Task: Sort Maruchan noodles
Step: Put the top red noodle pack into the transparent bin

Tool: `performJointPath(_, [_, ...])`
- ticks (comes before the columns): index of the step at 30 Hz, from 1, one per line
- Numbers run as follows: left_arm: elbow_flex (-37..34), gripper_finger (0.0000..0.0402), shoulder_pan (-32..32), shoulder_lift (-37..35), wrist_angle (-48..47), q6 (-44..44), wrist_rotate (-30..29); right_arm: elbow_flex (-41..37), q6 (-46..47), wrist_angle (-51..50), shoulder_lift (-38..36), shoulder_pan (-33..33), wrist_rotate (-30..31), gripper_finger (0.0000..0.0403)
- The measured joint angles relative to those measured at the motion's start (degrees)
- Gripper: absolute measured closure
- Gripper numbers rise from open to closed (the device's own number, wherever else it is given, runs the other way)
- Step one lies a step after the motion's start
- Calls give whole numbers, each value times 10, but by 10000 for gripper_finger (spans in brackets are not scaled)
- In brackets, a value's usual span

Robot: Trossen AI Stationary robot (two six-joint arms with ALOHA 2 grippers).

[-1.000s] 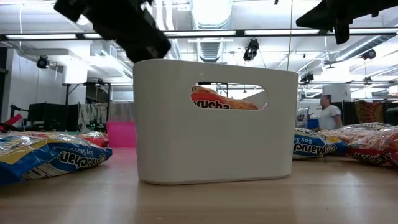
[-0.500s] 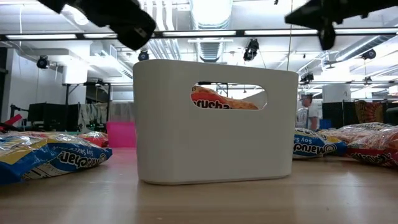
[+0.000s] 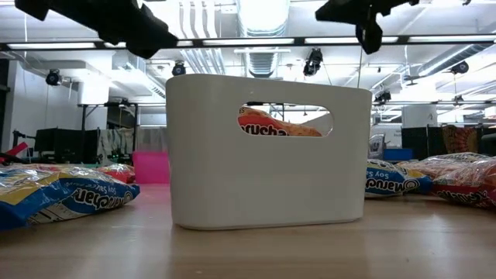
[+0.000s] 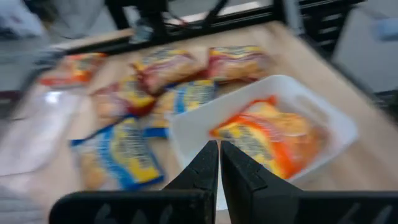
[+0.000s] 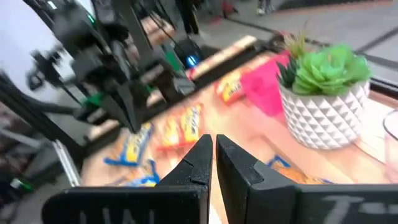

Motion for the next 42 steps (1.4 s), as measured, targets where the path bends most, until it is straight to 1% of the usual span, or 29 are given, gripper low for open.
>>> performJointPath(4, [8,401,1,6,-1,7,-26,38,0,-52,39,0,5,390])
performJointPath(14, [44,401,2,15,-5,42,-32,86,0,-67,128,0,5,390])
performJointPath(20, [81,401,2,0,-69,88,-32,114,0,-71,172,-1,6,390])
performJointPath(24, [102,401,2,-22,-89,124,-32,137,0,-71,189,-4,6,390])
performJointPath(26, [108,401,2,-36,-91,147,-37,147,-1,-87,190,-8,6,390])
performJointPath(29, [109,401,2,-62,-101,180,-64,163,7,-85,195,-8,6,390])
performJointPath(32, [107,401,2,-85,-104,190,-128,183,42,-105,199,-13,5,390])
performJointPath(35, [107,401,2,-101,-105,185,-170,203,82,-170,205,-24,1,390])
performJointPath(37, [106,401,2,-108,-110,183,-172,219,129,-232,213,-32,-8,390])
performJointPath(39, [106,401,2,-113,-112,181,-172,226,176,-323,222,-41,-19,390])
performJointPath(42, [100,401,2,-113,-119,169,-172,228,242,-417,236,-53,-30,390])
